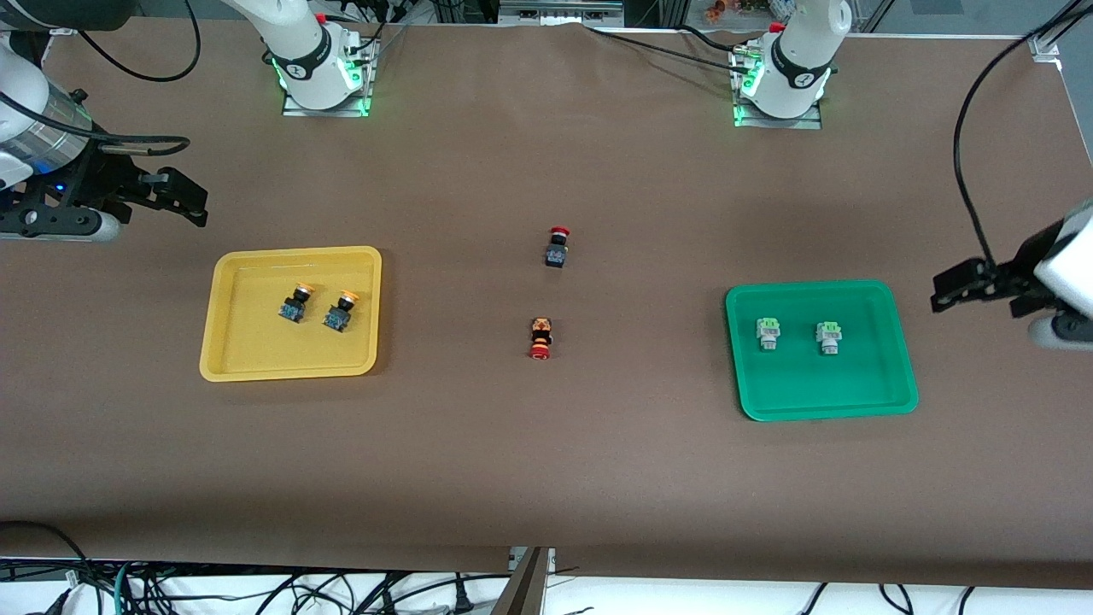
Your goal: Place green and yellow buttons in trays
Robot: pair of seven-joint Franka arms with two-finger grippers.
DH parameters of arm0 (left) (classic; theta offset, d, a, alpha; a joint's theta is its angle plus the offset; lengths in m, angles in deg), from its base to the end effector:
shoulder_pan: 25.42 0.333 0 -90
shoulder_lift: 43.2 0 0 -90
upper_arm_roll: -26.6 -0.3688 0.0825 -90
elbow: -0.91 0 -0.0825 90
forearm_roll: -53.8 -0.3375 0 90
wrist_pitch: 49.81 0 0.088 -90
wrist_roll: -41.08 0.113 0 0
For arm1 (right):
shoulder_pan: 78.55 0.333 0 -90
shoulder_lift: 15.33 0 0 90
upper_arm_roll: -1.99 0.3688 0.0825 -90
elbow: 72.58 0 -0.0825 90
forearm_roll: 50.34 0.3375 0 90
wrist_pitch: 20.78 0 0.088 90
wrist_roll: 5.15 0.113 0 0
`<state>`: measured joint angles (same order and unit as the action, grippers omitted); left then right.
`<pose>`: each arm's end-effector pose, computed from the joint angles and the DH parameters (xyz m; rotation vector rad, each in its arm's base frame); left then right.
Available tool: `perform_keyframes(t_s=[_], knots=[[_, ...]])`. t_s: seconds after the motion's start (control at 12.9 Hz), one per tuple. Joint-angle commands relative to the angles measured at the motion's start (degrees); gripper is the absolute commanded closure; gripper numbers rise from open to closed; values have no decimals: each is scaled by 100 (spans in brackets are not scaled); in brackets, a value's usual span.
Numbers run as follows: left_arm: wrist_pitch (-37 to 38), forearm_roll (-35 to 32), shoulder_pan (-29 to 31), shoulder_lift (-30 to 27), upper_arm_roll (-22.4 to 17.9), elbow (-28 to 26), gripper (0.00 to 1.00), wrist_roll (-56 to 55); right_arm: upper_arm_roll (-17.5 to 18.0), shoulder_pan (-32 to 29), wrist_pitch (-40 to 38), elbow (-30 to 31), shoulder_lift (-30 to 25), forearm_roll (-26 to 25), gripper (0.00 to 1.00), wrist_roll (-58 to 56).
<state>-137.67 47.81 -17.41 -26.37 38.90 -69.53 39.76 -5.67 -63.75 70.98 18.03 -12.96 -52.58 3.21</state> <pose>0.6068 -0.0082 0.6517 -3.0990 0.0583 -0.0285 0.5207 0.0627 0.6484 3.0944 -0.0304 -0.0228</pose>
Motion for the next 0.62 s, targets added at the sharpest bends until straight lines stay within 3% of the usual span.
perform_keyframes(t_s=[0.0, 0.54], knots=[[181, 517, -510, -592, -780, -653, 0, -272, -16, -4, -70, -123, 35, 84, 0, -54], [217, 767, -555, -1454, -844, -1991, 0, -493, -25, -39, -79, -114, 44, 84, 0, -62]])
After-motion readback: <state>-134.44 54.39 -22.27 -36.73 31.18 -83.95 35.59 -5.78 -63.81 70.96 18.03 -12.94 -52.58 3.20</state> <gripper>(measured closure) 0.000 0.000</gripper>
